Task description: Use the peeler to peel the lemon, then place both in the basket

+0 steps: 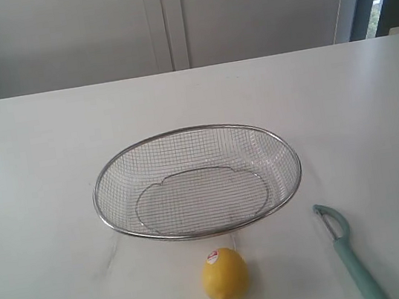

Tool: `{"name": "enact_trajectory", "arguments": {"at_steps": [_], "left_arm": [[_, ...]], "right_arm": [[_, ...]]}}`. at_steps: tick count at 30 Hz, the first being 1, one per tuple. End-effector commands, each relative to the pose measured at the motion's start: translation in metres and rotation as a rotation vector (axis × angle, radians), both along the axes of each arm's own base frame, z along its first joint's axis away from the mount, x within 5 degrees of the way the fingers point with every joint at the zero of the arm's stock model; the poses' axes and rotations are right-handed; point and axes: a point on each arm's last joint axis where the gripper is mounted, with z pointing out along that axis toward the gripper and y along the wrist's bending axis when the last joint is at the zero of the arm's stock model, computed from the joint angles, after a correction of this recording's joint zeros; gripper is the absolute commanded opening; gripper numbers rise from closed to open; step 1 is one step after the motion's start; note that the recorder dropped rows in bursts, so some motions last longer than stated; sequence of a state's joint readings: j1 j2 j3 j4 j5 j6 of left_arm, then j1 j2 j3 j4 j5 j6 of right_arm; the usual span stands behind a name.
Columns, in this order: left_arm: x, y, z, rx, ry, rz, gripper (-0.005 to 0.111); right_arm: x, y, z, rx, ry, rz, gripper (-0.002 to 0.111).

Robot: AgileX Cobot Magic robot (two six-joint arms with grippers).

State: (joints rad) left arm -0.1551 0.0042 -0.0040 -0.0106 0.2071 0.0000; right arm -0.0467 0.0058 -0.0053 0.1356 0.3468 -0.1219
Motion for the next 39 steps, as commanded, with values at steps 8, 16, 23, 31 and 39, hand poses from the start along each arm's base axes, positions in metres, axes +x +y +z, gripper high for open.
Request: {"name": "enact_trajectory", "arguments": {"at_steps": [8, 16, 23, 31, 39], "left_arm": [[0.000, -0.001, -0.001, -0.010, 0.004, -0.009, 0.000], [0.000, -0.001, -0.001, -0.010, 0.004, -0.009, 0.000], [0.000, -0.001, -0.001, -0.010, 0.004, -0.009, 0.000], [0.000, -0.001, -0.001, -0.010, 0.004, -0.009, 0.000], [0.000, -0.001, -0.001, -0.010, 0.004, -0.009, 0.000]], "right_arm": [[0.000, 0.000, -0.001, -0.007, -0.003, 0.007, 0.000], [0.001, 0.000, 0.004, -0.009, -0.062, -0.001, 0.000], [0.003, -0.002, 0.016, -0.013, -0.195, -0.020, 0.000], [0.000, -0.006, 0.042, -0.023, -0.483, -0.060, 0.000], [-0.009, -0.009, 0.066, -0.034, -0.770, -0.100, 0.000]]}}
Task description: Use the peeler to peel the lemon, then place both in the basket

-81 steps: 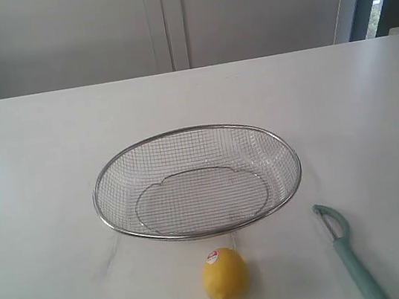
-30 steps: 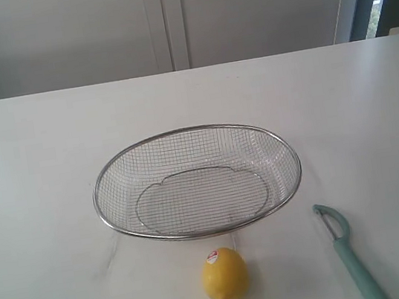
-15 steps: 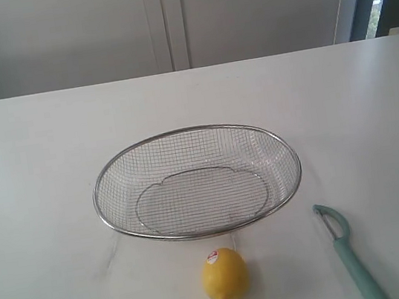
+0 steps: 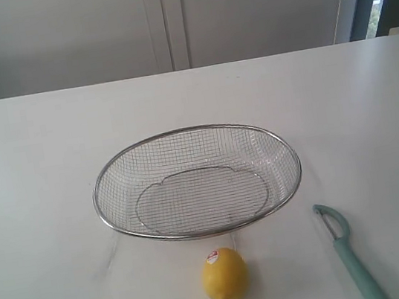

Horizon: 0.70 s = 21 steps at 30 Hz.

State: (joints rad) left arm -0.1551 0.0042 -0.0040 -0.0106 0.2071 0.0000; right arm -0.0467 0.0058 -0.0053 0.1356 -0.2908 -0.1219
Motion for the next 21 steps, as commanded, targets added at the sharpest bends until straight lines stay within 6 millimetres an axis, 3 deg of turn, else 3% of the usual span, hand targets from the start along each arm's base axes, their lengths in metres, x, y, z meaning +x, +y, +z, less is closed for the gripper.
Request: {"name": "enact_trajectory", "arguments": {"at_steps": [1, 8, 14, 17, 19, 21], "left_arm": [[0.000, -0.001, -0.001, -0.010, 0.004, -0.009, 0.000], [0.000, -0.001, -0.001, -0.010, 0.004, -0.009, 0.000], [0.000, -0.001, -0.001, -0.010, 0.004, -0.009, 0.000], [0.000, -0.001, -0.001, -0.010, 0.004, -0.009, 0.000], [0.000, -0.001, -0.001, -0.010, 0.004, -0.009, 0.000], [0.000, -0.001, -0.001, -0.010, 0.004, -0.009, 0.000]], "right_arm": [[-0.007, -0.001, 0.013, -0.014, -0.173, -0.022, 0.000], [-0.021, -0.004, 0.029, -0.018, -0.410, -0.058, 0.000], [-0.021, -0.005, 0.029, 0.004, -0.408, -0.060, 0.000], [-0.019, -0.010, 0.026, 0.115, -0.385, -0.059, 0.000], [-0.017, -0.013, 0.023, 0.284, -0.366, 0.001, 0.000], [-0.011, -0.013, 0.015, 0.367, -0.275, 0.039, 0.000]]}}
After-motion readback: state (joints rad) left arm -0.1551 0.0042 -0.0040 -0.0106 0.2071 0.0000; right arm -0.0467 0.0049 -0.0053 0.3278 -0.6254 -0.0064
